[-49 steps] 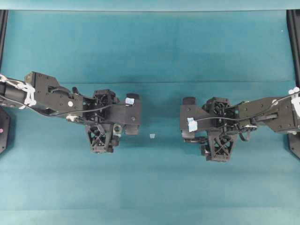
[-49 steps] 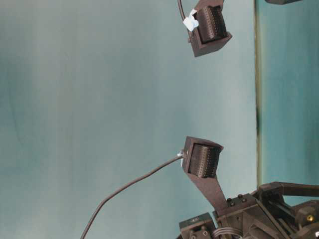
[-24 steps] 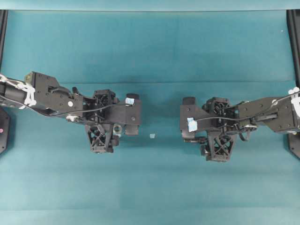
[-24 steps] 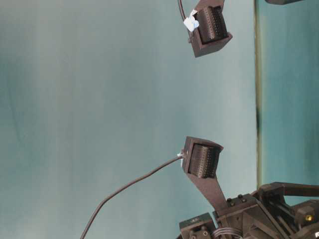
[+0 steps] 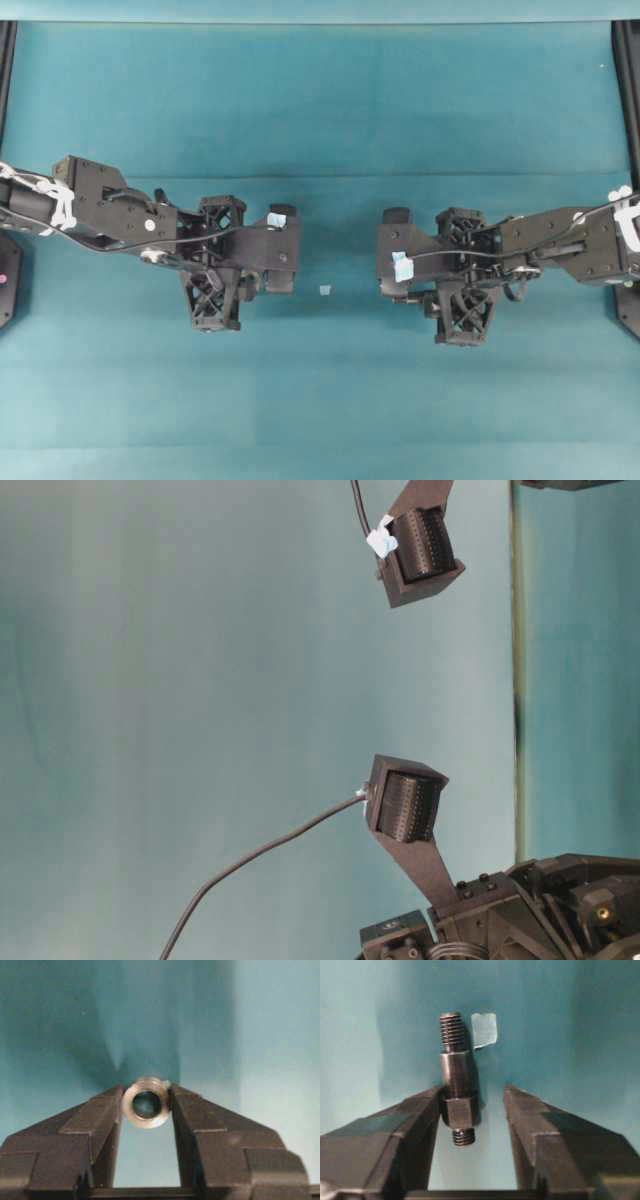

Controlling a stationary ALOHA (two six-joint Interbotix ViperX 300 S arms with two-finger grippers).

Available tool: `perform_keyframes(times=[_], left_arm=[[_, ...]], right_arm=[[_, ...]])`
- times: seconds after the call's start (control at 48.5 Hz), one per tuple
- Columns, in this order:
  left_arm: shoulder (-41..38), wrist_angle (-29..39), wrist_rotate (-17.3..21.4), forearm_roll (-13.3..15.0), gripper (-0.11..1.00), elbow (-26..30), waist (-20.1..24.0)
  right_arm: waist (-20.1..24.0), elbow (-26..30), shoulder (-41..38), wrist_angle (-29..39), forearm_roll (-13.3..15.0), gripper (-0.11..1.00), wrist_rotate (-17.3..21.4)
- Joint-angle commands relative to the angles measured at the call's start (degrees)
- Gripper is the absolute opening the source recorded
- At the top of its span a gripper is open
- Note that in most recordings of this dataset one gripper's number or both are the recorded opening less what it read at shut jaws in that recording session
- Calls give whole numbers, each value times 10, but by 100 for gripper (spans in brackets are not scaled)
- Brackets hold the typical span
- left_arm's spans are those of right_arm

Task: Insert the washer onto the shaft with both hands.
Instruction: 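Close left gripper on washer and right gripper on shaft hex, then lift washer with left gripper and shaft with right gripper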

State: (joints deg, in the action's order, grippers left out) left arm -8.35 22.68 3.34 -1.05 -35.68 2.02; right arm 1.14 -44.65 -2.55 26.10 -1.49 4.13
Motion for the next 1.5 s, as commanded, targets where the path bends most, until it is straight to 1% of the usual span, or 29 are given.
perform_keyframes(times=[0.0,0.309,1.484], left_arm=[[3,0,1,-2,33,1,4],[4,4,1,-2,33,0,4],[4,8,1,-2,33,0,4]], right_arm=[[-1,-3,-12,2,0,9,-4],[0,-3,-12,2,-4,1,-4],[0,-3,-12,3,-5,1,-4]])
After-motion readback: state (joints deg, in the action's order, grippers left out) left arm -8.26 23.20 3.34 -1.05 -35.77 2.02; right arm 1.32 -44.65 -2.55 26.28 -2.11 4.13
